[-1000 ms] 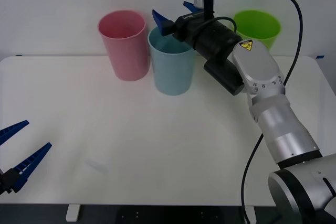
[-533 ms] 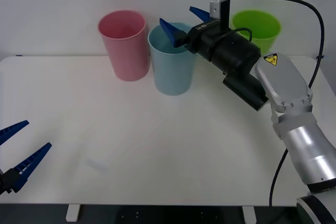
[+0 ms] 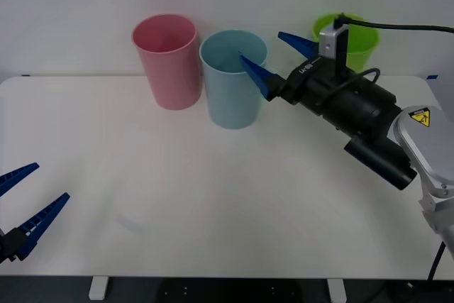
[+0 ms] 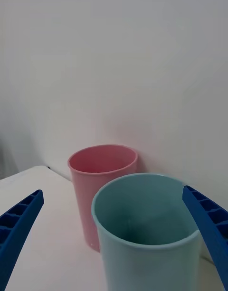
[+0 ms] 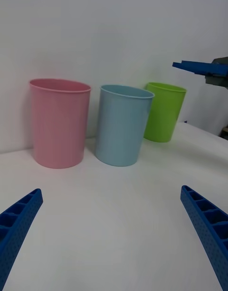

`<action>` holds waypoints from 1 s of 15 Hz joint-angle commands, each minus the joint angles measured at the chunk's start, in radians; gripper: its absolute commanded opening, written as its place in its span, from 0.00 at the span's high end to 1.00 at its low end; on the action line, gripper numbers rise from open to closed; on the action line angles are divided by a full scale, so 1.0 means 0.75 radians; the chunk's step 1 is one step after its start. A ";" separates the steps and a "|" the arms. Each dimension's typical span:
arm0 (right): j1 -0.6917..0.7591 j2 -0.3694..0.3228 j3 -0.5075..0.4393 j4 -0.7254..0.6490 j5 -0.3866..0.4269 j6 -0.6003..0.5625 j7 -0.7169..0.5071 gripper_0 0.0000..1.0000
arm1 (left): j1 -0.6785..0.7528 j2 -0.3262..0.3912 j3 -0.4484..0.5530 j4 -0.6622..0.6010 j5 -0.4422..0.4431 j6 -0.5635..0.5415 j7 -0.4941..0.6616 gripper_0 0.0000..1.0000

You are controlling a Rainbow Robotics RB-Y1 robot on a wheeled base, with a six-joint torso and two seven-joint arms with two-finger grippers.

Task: Grasp the object on the table and drop it into the matching bin: aluminum can to the light blue bin, PET bottle to the pink bin.

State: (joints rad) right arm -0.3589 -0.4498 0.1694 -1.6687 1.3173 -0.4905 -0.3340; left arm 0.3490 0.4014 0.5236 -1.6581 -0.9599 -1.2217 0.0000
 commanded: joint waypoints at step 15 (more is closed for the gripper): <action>0.560 -0.008 -0.330 -0.160 -0.047 -0.542 0.394 0.00 | 0.000 0.000 0.000 0.000 0.000 0.000 0.000 0.00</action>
State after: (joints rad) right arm 0.0433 -0.4556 -0.0614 -1.7874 1.2836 -0.8720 -0.0387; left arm 0.3491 0.4014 0.5236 -1.6581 -0.9599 -1.2217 0.0000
